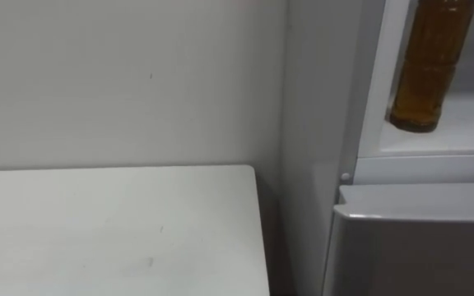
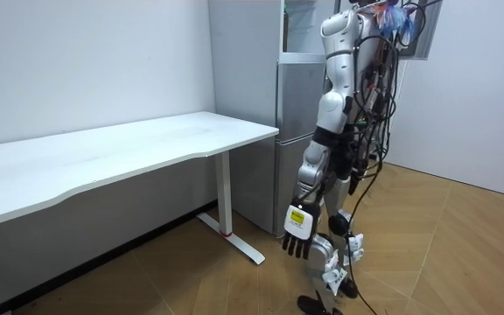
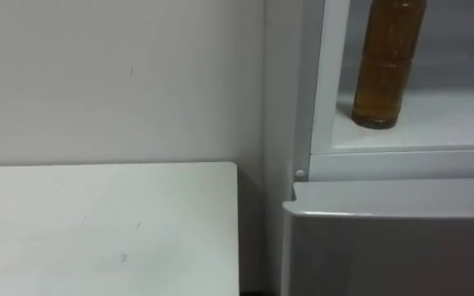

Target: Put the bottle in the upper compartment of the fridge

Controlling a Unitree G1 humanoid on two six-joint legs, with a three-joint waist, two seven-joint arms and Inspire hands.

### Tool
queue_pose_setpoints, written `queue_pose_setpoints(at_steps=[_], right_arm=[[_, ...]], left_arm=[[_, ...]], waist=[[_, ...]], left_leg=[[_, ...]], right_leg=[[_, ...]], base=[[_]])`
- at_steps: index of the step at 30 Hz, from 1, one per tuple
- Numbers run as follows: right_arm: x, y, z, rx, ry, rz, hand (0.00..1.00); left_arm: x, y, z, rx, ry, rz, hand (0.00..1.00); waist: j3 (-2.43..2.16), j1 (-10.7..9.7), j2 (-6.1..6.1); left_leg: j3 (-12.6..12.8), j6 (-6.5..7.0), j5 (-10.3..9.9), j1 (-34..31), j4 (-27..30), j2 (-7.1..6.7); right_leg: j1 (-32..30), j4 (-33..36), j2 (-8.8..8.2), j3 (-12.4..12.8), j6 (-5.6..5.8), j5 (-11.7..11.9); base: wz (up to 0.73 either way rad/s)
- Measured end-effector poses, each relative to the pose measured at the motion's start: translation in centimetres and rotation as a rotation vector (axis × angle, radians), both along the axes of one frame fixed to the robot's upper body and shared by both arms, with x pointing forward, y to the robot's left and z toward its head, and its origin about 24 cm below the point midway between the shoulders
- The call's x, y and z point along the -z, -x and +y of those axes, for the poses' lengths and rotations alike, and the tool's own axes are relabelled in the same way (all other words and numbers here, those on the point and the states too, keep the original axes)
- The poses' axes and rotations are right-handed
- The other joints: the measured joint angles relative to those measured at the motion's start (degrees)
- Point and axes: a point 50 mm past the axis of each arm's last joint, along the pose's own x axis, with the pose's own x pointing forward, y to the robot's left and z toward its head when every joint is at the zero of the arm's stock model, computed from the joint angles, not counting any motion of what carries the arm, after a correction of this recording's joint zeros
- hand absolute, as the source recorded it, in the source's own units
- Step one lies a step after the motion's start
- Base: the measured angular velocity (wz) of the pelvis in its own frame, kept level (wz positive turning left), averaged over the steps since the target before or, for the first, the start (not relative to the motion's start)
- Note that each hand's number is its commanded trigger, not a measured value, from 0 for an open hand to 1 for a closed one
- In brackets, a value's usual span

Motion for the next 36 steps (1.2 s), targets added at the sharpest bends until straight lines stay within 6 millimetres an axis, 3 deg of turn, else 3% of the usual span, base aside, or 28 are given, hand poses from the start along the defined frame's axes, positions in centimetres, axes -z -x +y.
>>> queue_pose_setpoints(at_steps=[7,9,12,16,20,25,28,31,34,36], right_arm=[[0.0,-0.1,0.1,0.129,-0.04,-0.02,0.0],[0.0,-0.3,0.0,0.167,-0.048,-0.036,0.0],[-0.2,-1.5,-0.7,0.257,-0.037,-0.089,0.0],[-1.2,-5.2,-2.5,0.274,0.009,-0.236,0.0],[-3.4,-8.9,-5.5,0.357,0.082,-0.422,0.0],[-6.2,-11.6,-8.8,0.431,0.206,-0.547,0.0],[-8.7,-13.4,-10.0,0.485,0.255,-0.663,0.0],[-11.4,-14.9,-10.9,0.542,0.3,-0.766,0.0],[-13.6,-15.9,-11.8,0.589,0.357,-0.822,0.0],[-14.9,-16.2,-12.2,0.618,0.404,-0.842,0.0]], left_arm=[[0.1,-1.1,0.0,0.005,-0.001,-0.018,0.0],[0.1,-1.1,0.1,0.003,-0.004,-0.017,0.0],[0.1,-1.1,0.2,0.0,-0.01,-0.015,0.0],[0.0,-1.0,0.5,0.006,-0.026,-0.013,0.0],[-0.2,-1.0,1.2,0.015,-0.055,-0.013,0.0],[-0.4,-1.3,1.7,0.021,-0.088,-0.027,0.0],[-0.5,-1.1,2.0,0.002,-0.101,-0.038,0.0],[-0.8,-1.9,2.4,-0.004,-0.132,-0.087,0.0],[-1.1,-2.9,2.9,-0.021,-0.158,-0.148,0.0],[-1.2,-3.0,2.9,-0.021,-0.166,-0.157,0.0]], waist=[[-0.02,-0.8,-0.15],[-0.21,-1.4,-0.51],[0.04,-2.1,-0.91],[0.11,-3.7,-1.46],[-0.01,-5.0,-2.27],[-0.08,-5.2,-2.65],[-0.11,-6.8,-2.76],[-0.16,-7.0,-3.31],[-0.73,-7.6,-4.01],[-0.79,-8.0,-4.18]], left_leg=[[0.4,-0.01,0.0,0.0,-0.1,0.01],[0.4,-0.01,0.0,0.2,0.0,0.02],[1.0,-0.02,0.0,1.0,0.0,0.14],[2.1,-0.04,0.0,1.7,0.0,0.37],[2.3,-0.09,-0.1,1.9,-0.2,0.46],[3.5,-0.1,-0.1,1.9,-0.5,0.62],[3.6,-0.11,-0.1,1.8,-0.7,0.64],[4.0,-0.13,-0.1,1.7,-1.0,0.62],[4.6,-0.13,-0.1,1.8,-1.0,0.61],[5.0,-0.13,-0.1,1.7,-1.0,0.61]], right_leg=[[0.0,-0.1,0.05,0.1,-0.01,0.0],[0.0,0.0,0.03,0.1,-0.03,0.0],[0.3,0.2,0.08,0.5,-0.08,0.1],[0.4,0.2,-0.09,1.8,-0.13,0.1],[0.3,0.3,0.21,1.8,-0.2,0.2],[-0.2,0.3,0.55,3.1,-0.19,0.4],[-0.6,0.6,0.42,3.5,-0.22,0.4],[-1.3,1.2,0.5,4.5,-0.27,0.3],[-1.4,1.1,0.88,4.9,-0.26,0.3],[-1.4,1.2,0.91,5.2,-0.2,0.4]], base=[[0.0],[0.0],[-0.14],[-0.13],[-0.05],[-0.09],[-0.07],[-0.17],[-0.1],[-0.1]])
